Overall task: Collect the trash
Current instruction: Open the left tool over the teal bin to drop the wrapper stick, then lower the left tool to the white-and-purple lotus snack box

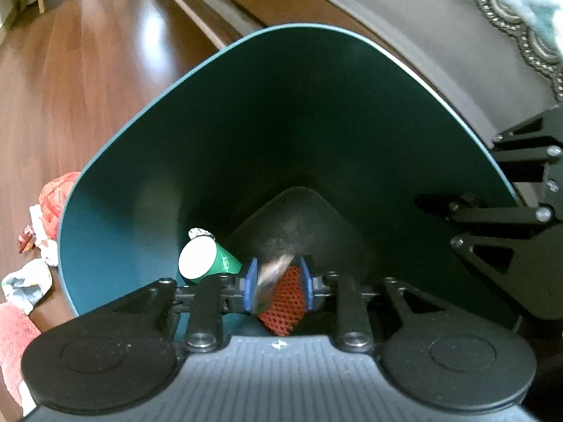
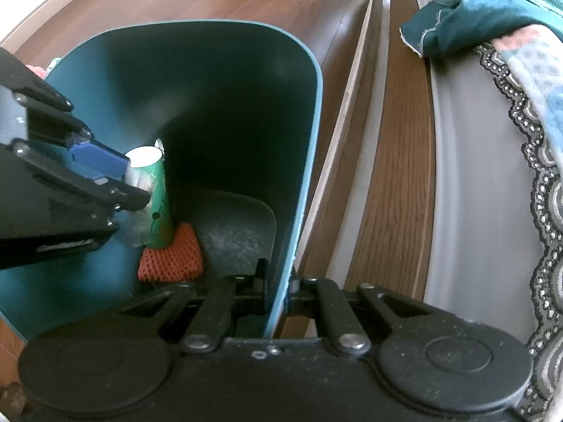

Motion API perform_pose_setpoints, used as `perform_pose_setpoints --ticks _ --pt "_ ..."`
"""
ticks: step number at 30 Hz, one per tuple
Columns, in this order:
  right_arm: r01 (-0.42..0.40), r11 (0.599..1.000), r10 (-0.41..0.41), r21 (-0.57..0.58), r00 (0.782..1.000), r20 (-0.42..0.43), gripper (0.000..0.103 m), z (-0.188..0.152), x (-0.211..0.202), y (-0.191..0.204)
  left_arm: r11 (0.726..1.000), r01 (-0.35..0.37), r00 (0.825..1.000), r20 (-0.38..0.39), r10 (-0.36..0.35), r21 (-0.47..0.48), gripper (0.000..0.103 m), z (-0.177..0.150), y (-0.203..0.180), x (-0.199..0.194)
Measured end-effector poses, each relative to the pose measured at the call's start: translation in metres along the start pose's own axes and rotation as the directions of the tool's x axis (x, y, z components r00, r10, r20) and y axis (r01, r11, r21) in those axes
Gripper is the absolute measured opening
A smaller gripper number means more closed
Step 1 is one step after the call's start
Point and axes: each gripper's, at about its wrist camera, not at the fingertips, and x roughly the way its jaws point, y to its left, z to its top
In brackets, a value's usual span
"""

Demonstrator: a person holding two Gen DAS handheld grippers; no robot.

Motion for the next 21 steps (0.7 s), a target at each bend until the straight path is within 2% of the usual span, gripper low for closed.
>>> perform_pose_setpoints --ticks 1,2,4,8,13,17,18,21 --pt "0.001 1.000 -0.001 -0.001 1.000 -0.001 0.006 0.000 0.000 0.000 1.000 0.002 1.000 0.009 -0.002 0.007 0.038 -0.002 0.000 -0.003" --pt "0.002 1.000 -0.002 -0.002 1.000 -0.004 0.006 0.001 0.001 0.001 1.000 0.004 1.000 0.022 -0.004 0.016 0.050 -0.005 -0.001 -0.007" --pt "0.004 1.000 -0.004 -0.003 1.000 -0.006 0.006 0.002 0.001 0.001 0.999 -0.001 0.999 0.052 -0.001 0.035 0.060 -0.010 0.000 -0.018" --pt "0.012 1.000 -0.012 -0.012 1.000 -0.011 0.006 0.002 0.002 0.003 0.997 -0.020 0.995 0.100 0.012 0.076 0.060 -0.019 0.006 -0.045" --pt "0.004 1.000 -0.005 -0.003 1.000 -0.017 0.006 0.003 0.003 0.002 0.992 -0.090 0.982 0.171 0.075 0.087 0.061 -0.026 0.034 -0.083" --pt "0.001 1.000 -0.001 -0.001 1.000 -0.026 0.007 0.004 0.004 0.000 0.980 -0.196 0.956 0.226 0.186 0.025 0.075 -0.024 0.074 -0.101" --pt "0.000 1.000 0.000 -0.003 1.000 -0.028 0.007 0.003 0.004 0.001 0.977 -0.212 0.952 0.225 0.207 -0.001 0.075 -0.023 0.084 -0.103" --pt "0.002 1.000 -0.002 -0.015 1.000 -0.029 0.007 0.003 0.003 0.003 0.972 -0.220 0.951 0.202 0.233 -0.089 0.080 -0.023 0.119 -0.095"
